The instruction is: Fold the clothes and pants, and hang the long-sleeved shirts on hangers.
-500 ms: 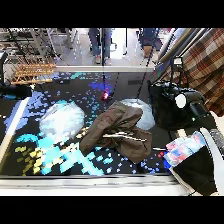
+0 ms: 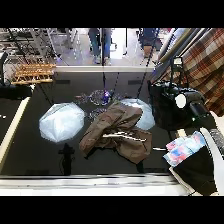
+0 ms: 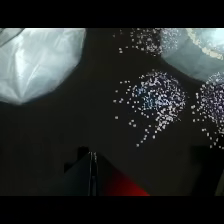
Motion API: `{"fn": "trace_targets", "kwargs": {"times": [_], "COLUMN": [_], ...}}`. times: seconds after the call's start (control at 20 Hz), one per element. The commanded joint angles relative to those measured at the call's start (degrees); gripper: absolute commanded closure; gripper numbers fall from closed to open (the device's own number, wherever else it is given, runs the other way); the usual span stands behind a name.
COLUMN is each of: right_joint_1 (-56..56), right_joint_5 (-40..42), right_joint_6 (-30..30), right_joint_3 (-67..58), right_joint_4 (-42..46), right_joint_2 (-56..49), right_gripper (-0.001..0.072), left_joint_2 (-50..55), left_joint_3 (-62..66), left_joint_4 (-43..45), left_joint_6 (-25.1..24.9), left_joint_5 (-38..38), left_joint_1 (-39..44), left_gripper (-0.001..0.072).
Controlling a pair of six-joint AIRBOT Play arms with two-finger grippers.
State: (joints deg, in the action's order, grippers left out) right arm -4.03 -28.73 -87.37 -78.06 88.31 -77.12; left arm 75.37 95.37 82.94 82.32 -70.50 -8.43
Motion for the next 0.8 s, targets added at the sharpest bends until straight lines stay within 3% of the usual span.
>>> {"fn": "trace_targets", "kwargs": {"times": [0.0, 0.15, 0.25, 0.35, 0.45, 0.55, 0.6, 0.65, 0.7, 0.75], "right_joint_1": [-0.04, -0.07, -0.50, -1.44, -1.73, -1.73, -1.73, -1.60, -0.68, 1.03], "right_joint_5": [-0.02, 1.18, -2.54, -3.72, -7.65, -11.37, -13.11, -14.62, -16.28, -18.60], "right_joint_6": [-0.02, -0.98, -5.66, -6.49, -6.47, -5.09, -1.38, -0.15, -0.39, -1.40], "right_joint_3": [0.02, -0.02, -0.02, -0.02, -0.04, -0.02, -0.02, -0.02, 0.02, 0.02], "right_joint_4": [0.00, -2.91, -16.22, -24.22, -27.65, -27.39, -25.49, -23.56, -22.56, -22.82], "right_joint_2": [0.00, 0.04, 1.49, 3.08, 4.44, 5.18, 5.29, 5.29, 5.27, 4.90], "right_gripper": [0.0548, 0.0548, 0.0548, 0.0548, 0.0548, 0.0547, 0.0546, 0.0506, 0.0232, 0.0154], "left_joint_2": [0.13, 0.15, 0.28, 0.48, 1.18, 1.64, 1.64, 1.64, 1.66, 1.64], "left_joint_3": [-0.02, -0.02, -0.02, -0.02, -0.07, -0.76, -1.73, -3.23, -5.79, -9.62], "left_joint_4": [-0.02, -2.56, -7.54, -13.53, -22.14, -29.53, -30.12, -29.81, -29.22, -29.46], "left_joint_6": [0.02, 0.00, 0.02, 2.84, 0.94, -0.94, -2.49, -4.55, -5.57, -6.38], "left_joint_5": [0.02, 0.09, 0.72, 0.94, -1.33, -4.44, -5.99, -7.80, -9.88, -12.72], "left_joint_1": [-0.07, 0.00, -0.02, -0.02, 0.00, 0.15, 0.50, 0.70, 0.94, 0.98], "left_gripper": [0.0696, 0.0697, 0.0697, 0.0697, 0.0677, 0.0581, 0.0393, 0.0103, 0.0027, 0.0026]}}
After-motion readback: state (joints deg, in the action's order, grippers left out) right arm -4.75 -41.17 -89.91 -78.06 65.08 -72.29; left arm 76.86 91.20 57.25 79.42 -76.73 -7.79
